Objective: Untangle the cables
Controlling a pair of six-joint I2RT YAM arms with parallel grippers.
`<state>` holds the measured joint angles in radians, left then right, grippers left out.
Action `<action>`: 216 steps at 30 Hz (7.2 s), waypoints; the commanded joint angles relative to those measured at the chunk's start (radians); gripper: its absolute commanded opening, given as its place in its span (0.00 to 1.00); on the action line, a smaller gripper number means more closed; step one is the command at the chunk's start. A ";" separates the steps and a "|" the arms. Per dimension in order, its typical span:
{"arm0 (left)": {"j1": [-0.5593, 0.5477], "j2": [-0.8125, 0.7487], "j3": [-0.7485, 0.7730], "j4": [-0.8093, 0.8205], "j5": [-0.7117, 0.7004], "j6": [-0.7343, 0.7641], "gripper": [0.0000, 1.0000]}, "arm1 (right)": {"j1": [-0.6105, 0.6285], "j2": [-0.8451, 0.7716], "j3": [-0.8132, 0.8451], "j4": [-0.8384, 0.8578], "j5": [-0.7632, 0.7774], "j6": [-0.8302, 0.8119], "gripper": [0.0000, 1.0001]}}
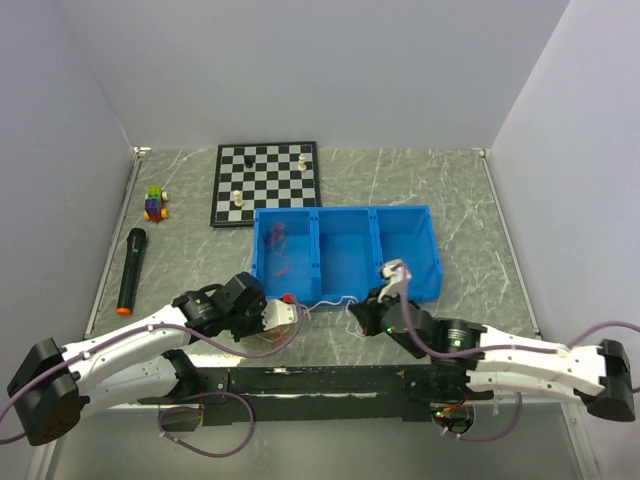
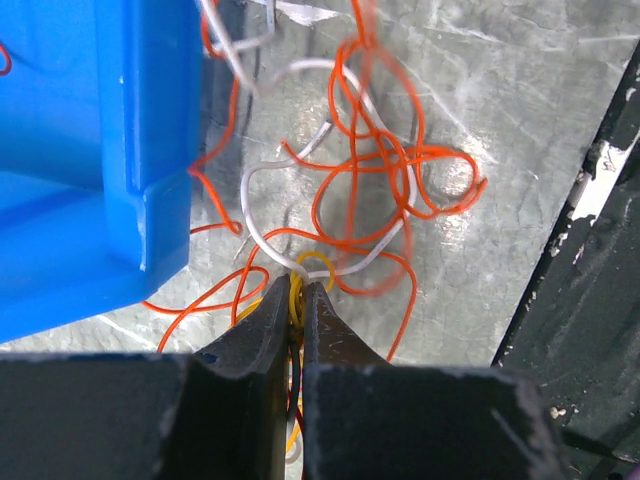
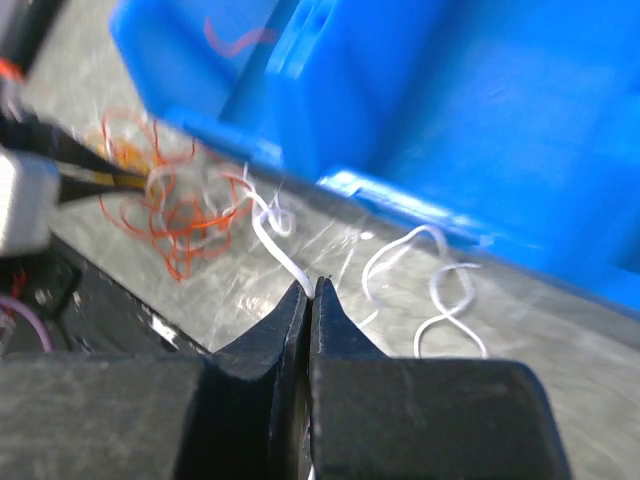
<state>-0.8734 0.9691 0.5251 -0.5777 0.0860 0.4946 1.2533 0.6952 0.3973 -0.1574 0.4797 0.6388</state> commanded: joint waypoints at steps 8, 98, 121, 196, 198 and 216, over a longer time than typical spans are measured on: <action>0.005 -0.058 -0.034 -0.022 0.021 0.027 0.08 | 0.003 -0.267 0.305 -0.349 0.311 -0.085 0.00; 0.178 0.111 0.420 -0.254 0.231 -0.034 0.95 | -0.470 0.369 0.629 -0.413 -0.083 -0.120 0.98; 0.286 0.046 0.441 -0.283 0.311 -0.015 0.97 | -0.333 0.300 0.402 -0.268 -0.308 0.036 0.87; 0.312 -0.027 0.018 -0.067 0.045 0.168 0.01 | 0.017 -0.221 0.396 -0.424 0.046 0.000 0.00; 0.309 -0.044 0.000 -0.070 0.017 0.177 0.01 | 0.015 -0.238 0.440 -0.438 0.071 -0.028 0.00; 0.310 -0.127 0.259 -0.263 0.173 0.084 0.73 | 0.017 -0.177 0.474 -0.347 -0.001 -0.082 0.00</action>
<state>-0.5648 0.8482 0.6994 -0.7769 0.1913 0.6064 1.2694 0.4854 0.9070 -0.5526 0.5034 0.5697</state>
